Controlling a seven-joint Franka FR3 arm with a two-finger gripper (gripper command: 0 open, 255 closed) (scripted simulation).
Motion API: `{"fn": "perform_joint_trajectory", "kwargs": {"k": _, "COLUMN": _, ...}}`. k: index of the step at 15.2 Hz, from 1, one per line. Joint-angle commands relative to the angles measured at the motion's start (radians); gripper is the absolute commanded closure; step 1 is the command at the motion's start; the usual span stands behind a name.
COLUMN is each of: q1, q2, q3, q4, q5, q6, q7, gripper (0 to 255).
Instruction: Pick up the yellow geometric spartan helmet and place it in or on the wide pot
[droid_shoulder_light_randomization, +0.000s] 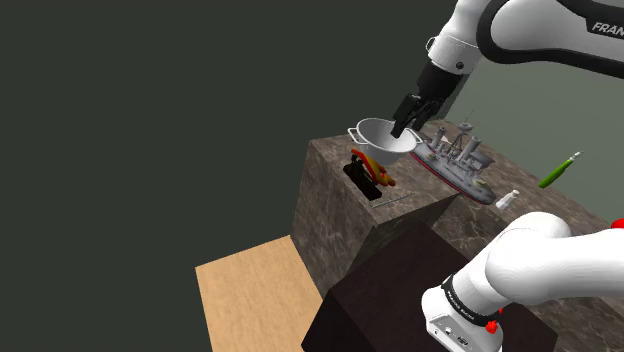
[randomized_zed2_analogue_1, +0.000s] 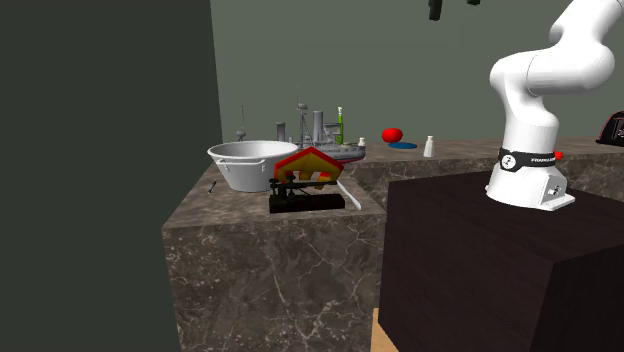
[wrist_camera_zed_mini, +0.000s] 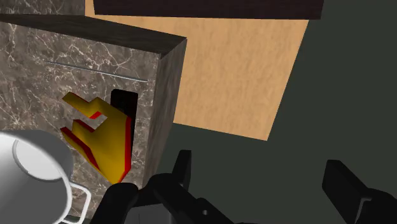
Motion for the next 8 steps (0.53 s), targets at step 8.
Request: {"fn": "perform_joint_trajectory", "kwargs": {"k": 8, "q1": 0.006, "q2": -0.157, "q3": -0.126, "q4": -0.282, "q5": -0.093, "q6": 0.177, "q7": -0.259, "gripper": 0}}
